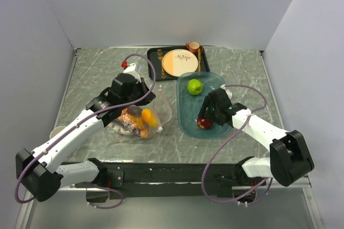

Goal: Place the food in the zip-top bag and seal the zipper
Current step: Pick up the fake fruit from the bin.

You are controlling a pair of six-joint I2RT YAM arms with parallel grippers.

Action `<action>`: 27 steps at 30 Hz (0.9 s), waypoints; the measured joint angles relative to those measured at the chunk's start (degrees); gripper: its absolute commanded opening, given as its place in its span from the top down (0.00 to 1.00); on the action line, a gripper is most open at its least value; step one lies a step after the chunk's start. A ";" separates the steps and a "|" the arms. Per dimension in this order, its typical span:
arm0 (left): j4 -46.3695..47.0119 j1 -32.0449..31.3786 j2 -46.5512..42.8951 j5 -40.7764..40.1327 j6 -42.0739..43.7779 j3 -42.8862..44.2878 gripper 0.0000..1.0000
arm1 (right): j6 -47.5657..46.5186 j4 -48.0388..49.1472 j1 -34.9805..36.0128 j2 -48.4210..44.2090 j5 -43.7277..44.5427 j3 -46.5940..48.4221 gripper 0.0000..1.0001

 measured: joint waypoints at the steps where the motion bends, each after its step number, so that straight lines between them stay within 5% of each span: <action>1: -0.04 0.00 -0.17 0.00 0.00 -0.02 0.99 | -0.28 0.31 -0.04 0.35 0.04 0.83 0.43; 13: -0.24 0.00 -1.66 -0.44 -0.22 -0.70 0.99 | -5.62 5.90 -0.61 16.79 -0.35 13.53 0.23; 22: -0.24 0.00 -2.34 -0.68 -0.24 -1.18 0.99 | -8.37 6.93 -0.79 18.80 -0.98 15.39 0.08; 27: -0.24 0.00 -2.34 -0.66 -0.24 -1.18 0.99 | -8.90 6.80 -0.81 18.80 -1.77 15.39 0.09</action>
